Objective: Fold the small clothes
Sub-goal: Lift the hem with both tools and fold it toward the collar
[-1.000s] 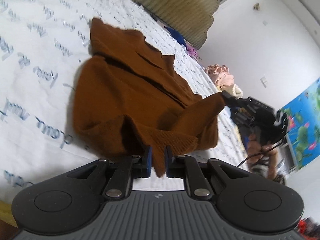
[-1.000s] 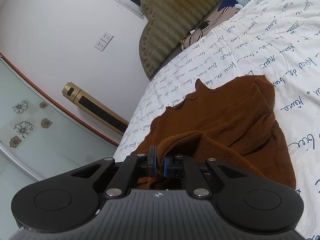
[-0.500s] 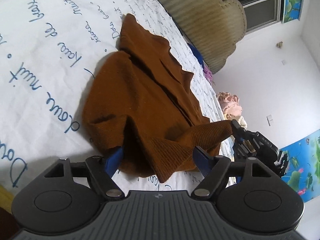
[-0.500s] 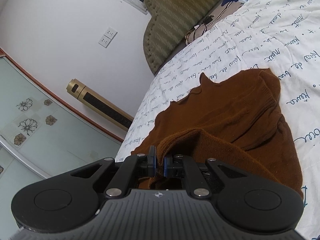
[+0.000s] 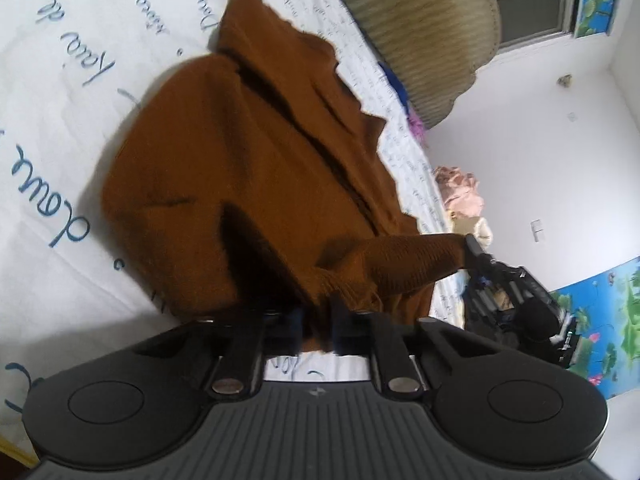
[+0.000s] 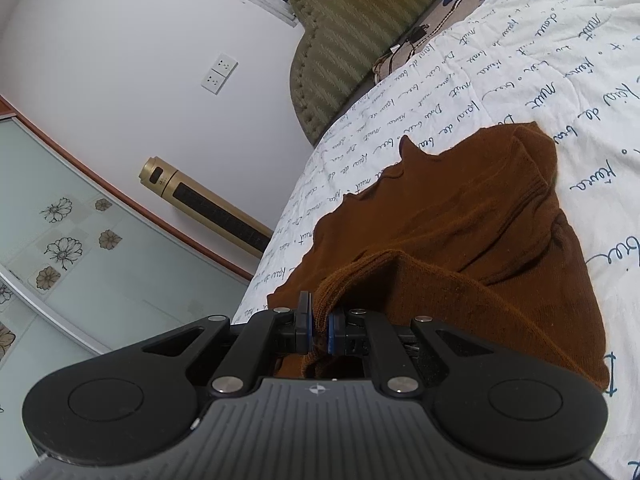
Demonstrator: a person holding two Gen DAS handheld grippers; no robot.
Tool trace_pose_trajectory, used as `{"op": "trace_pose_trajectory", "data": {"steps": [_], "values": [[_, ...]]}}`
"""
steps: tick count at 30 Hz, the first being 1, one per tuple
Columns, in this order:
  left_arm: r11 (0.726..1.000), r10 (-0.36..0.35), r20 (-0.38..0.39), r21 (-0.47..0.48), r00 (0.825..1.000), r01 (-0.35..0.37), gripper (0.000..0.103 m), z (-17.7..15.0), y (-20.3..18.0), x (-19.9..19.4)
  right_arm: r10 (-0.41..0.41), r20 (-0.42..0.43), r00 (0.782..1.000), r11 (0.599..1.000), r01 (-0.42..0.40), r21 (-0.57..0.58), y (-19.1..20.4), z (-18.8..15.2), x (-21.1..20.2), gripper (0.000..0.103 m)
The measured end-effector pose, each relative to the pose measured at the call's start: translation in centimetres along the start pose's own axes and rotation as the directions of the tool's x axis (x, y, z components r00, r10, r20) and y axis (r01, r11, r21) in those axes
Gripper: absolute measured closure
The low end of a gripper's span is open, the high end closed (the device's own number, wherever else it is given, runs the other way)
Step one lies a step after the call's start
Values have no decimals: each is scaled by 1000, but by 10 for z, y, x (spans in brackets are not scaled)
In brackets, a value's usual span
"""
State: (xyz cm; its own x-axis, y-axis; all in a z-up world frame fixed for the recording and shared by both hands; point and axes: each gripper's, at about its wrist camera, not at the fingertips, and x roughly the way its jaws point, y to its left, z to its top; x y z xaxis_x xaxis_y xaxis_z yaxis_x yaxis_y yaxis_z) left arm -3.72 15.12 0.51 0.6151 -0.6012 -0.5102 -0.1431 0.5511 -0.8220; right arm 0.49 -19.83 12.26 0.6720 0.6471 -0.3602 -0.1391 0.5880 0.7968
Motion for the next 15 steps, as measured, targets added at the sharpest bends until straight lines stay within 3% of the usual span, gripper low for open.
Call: {"op": "trace_pose_trajectory", "data": {"steps": [2, 9, 15], "values": [[1000, 11, 14, -15, 1000, -11, 97, -1, 3, 2, 2, 0, 1000, 1000, -2, 6, -2, -1, 0, 90], [1000, -22, 61, -10, 998, 23, 97, 3, 0, -4, 3, 8, 1000, 1000, -3, 15, -5, -2, -3, 90], [998, -66, 108, 12, 992, 65, 98, 31, -20, -8, 1, 44, 999, 1000, -1, 0, 1, 12, -5, 90]]}}
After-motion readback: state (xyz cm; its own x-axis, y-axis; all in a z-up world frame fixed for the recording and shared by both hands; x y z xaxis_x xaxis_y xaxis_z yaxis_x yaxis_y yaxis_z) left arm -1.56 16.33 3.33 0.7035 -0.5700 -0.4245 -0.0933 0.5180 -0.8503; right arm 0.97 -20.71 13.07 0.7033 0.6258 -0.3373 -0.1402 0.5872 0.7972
